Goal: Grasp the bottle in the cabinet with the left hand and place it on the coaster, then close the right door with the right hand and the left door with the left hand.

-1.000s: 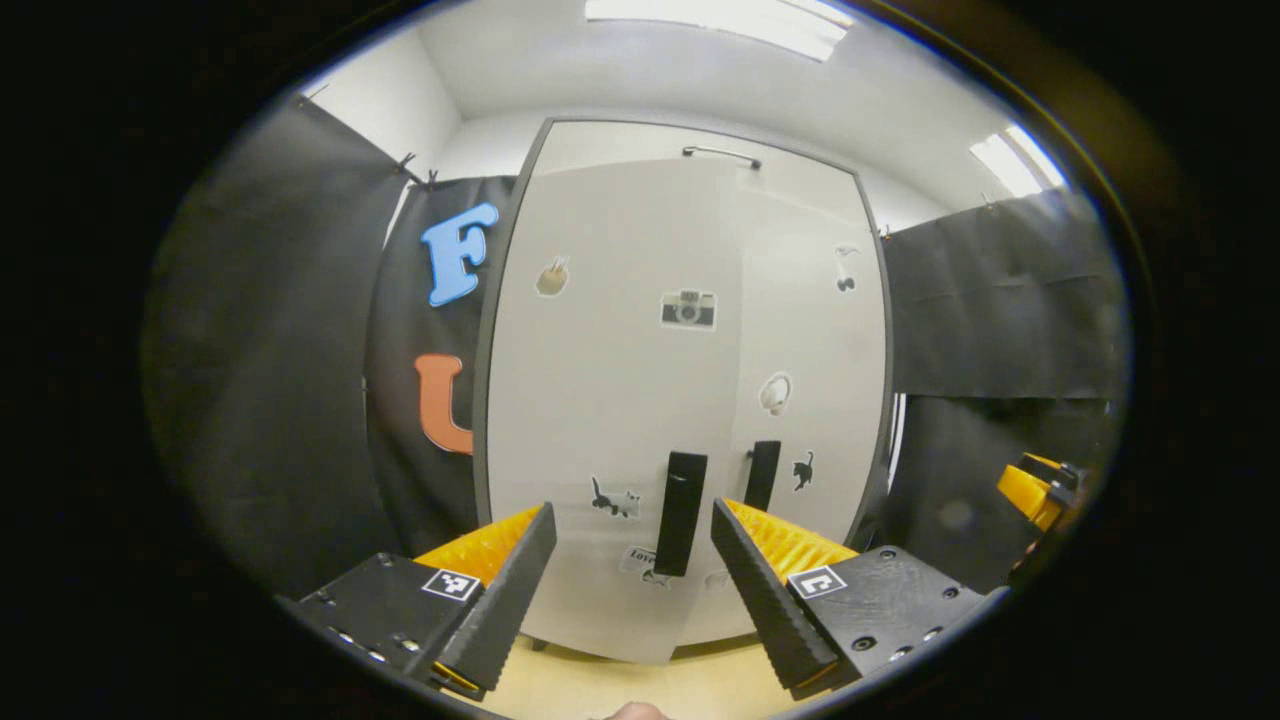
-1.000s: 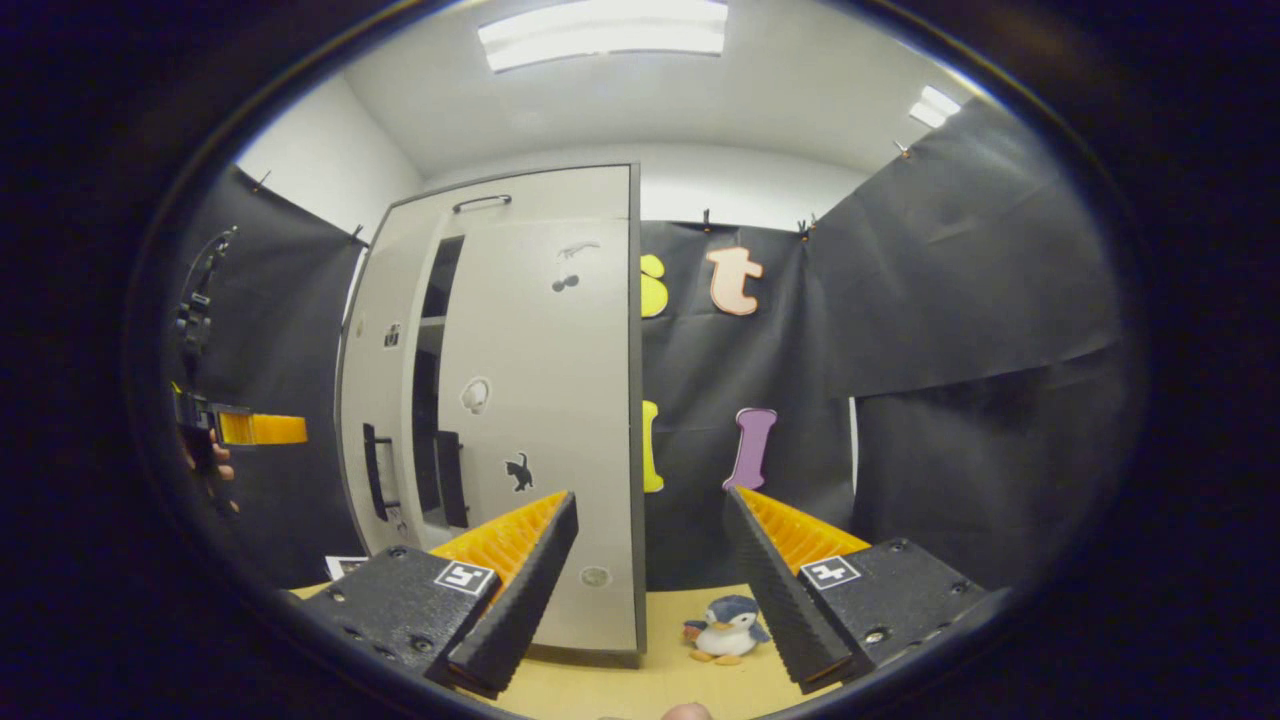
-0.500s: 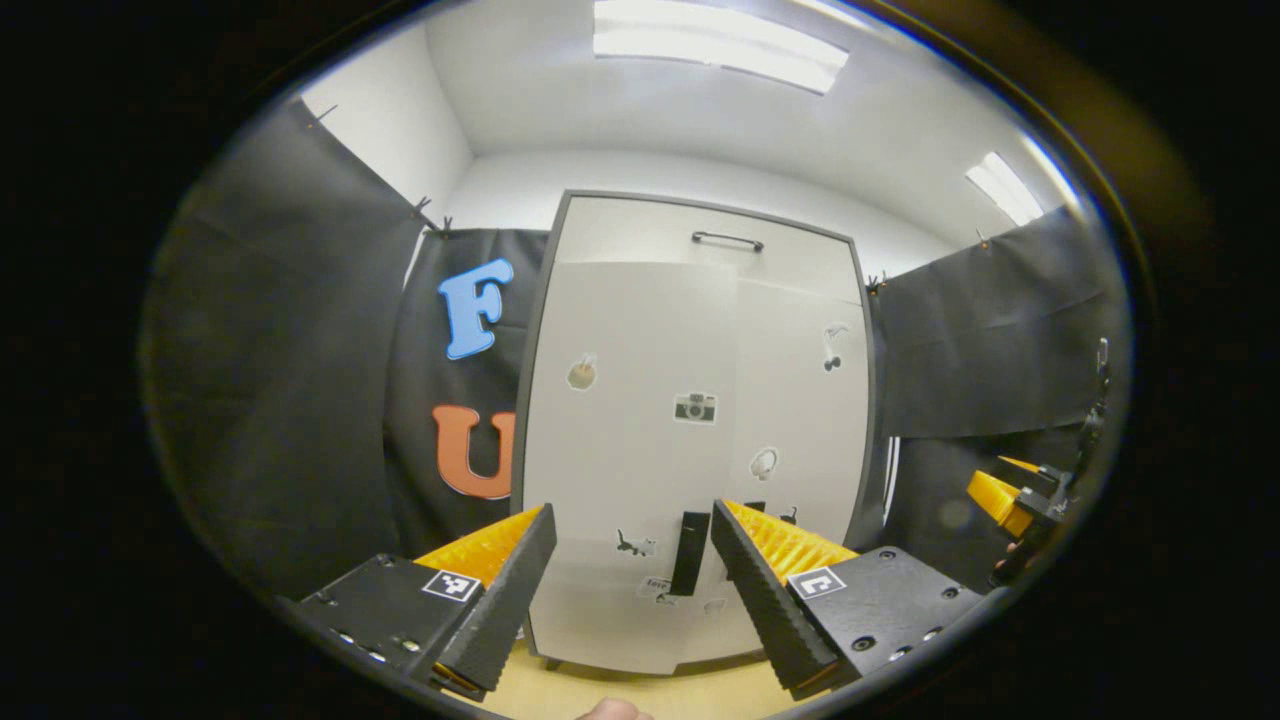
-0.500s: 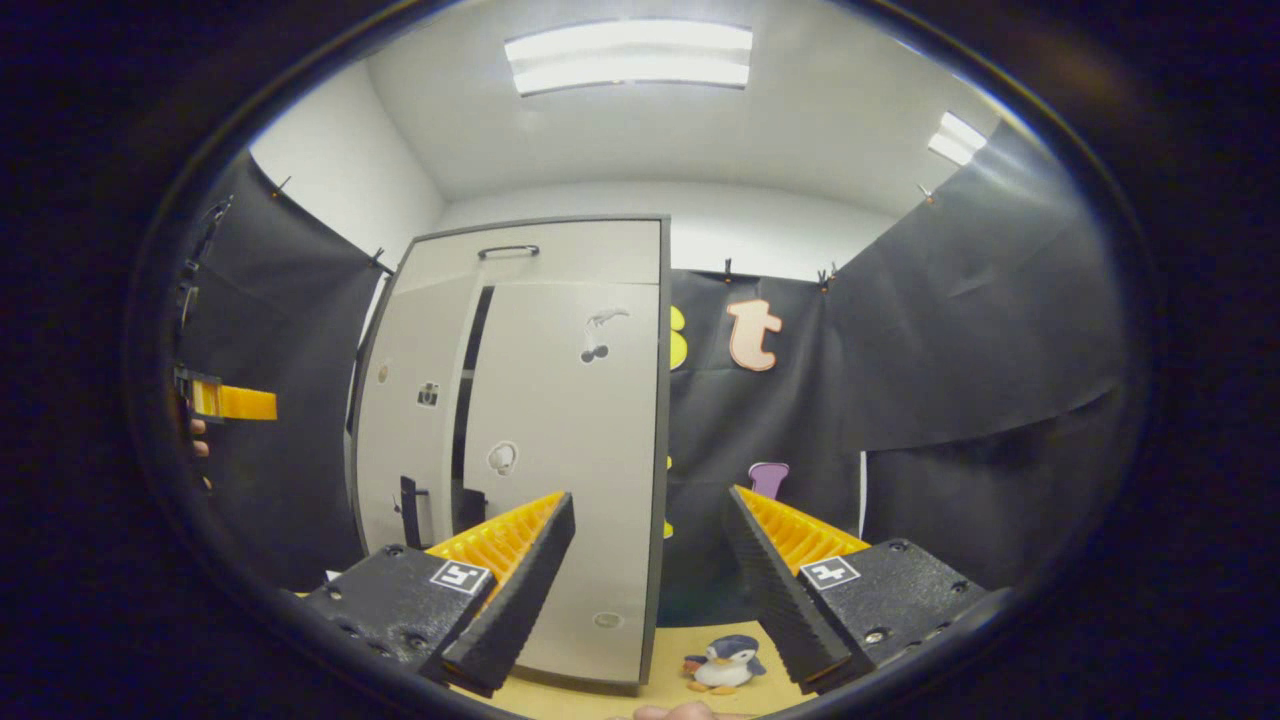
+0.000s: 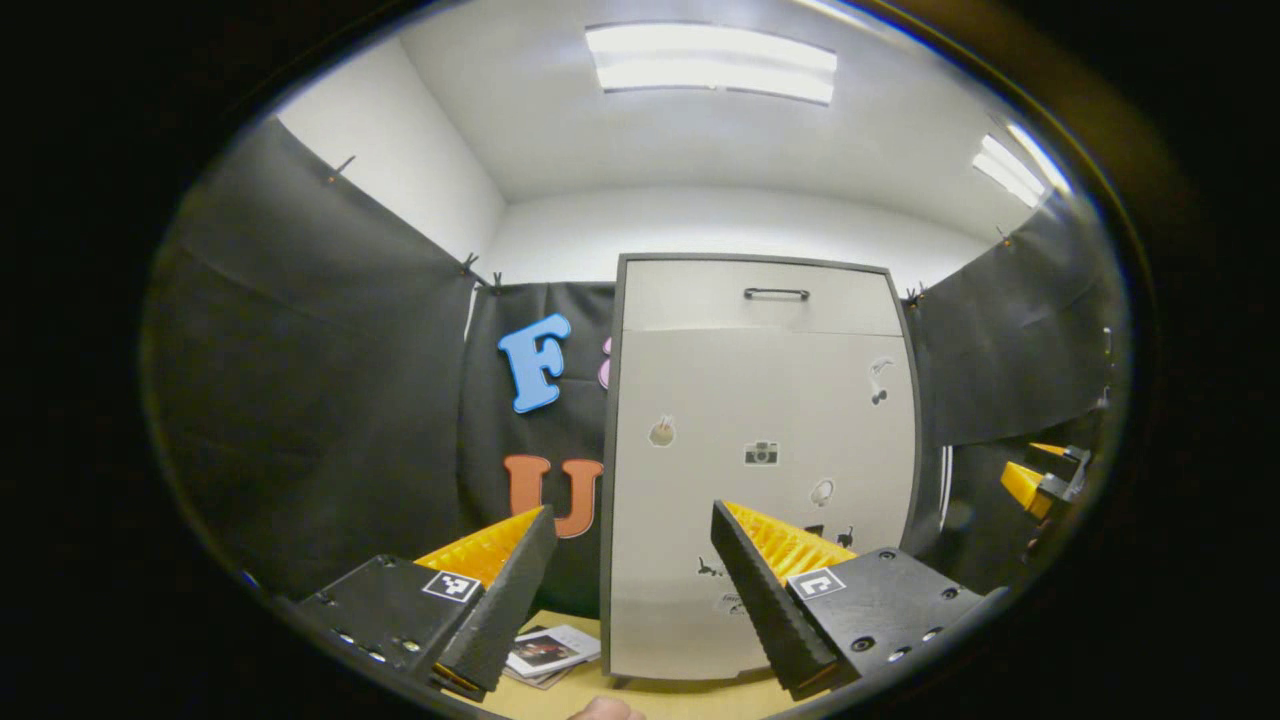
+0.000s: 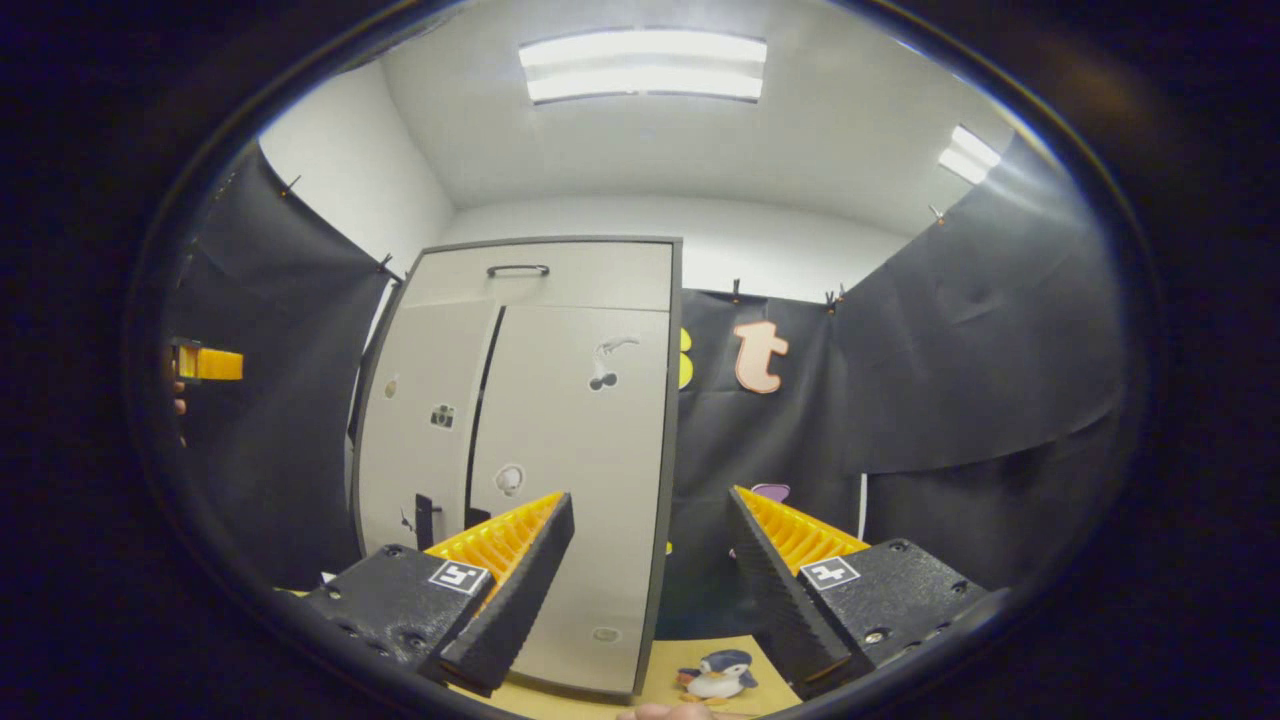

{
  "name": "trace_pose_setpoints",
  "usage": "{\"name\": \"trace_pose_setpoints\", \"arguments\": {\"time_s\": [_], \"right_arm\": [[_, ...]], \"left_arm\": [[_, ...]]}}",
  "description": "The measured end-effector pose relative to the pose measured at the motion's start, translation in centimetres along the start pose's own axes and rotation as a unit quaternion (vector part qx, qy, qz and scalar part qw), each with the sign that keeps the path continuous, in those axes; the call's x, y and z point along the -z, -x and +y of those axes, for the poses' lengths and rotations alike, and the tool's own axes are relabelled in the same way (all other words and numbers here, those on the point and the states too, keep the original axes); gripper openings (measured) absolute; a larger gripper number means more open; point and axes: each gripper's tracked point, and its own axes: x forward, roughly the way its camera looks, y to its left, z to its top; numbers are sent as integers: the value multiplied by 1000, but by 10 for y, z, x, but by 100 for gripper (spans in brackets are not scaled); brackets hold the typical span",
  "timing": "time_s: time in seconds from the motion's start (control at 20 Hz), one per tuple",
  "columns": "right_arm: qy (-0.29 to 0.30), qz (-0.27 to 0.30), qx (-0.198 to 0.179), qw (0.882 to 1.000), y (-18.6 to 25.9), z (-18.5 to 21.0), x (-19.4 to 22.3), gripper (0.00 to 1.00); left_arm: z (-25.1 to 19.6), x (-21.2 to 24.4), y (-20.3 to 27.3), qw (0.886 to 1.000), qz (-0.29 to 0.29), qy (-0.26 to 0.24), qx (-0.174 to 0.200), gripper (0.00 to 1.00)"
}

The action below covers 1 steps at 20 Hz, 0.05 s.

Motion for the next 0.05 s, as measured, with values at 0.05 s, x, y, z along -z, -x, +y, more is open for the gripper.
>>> {"name": "trace_pose_setpoints", "arguments": {"time_s": [0.05], "right_arm": [[3, -4, 4, 1000, -1, -1, -1, 96]], "left_arm": [[2, -1, 0, 1000, -4, -4, -3, 100]]}}
